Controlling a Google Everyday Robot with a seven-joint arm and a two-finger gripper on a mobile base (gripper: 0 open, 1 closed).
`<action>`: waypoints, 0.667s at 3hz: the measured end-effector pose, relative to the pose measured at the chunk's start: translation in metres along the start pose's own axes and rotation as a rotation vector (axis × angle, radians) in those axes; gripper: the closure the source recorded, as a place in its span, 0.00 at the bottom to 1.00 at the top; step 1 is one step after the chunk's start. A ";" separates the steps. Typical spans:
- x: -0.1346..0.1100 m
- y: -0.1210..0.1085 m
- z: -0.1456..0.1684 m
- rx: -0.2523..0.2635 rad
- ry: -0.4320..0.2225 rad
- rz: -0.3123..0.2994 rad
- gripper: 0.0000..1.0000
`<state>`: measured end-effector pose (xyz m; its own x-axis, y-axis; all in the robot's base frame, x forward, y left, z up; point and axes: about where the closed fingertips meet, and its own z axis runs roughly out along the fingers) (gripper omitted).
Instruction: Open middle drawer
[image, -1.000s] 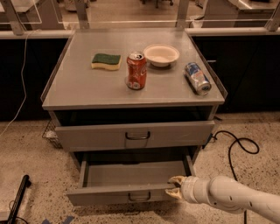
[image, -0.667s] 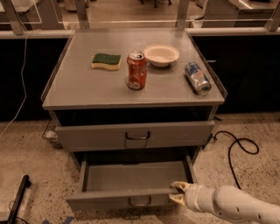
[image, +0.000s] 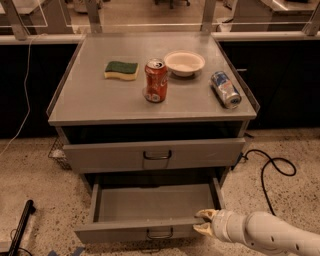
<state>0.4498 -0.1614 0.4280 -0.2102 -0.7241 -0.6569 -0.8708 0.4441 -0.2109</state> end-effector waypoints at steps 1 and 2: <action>0.000 0.000 0.000 0.000 0.000 0.000 0.59; 0.000 0.000 0.000 0.000 0.000 0.000 0.35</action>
Offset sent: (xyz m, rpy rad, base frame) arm 0.0000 0.0000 0.0000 0.0000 0.0000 0.0000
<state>0.4498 -0.1614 0.4280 -0.2102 -0.7241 -0.6569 -0.8708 0.4441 -0.2109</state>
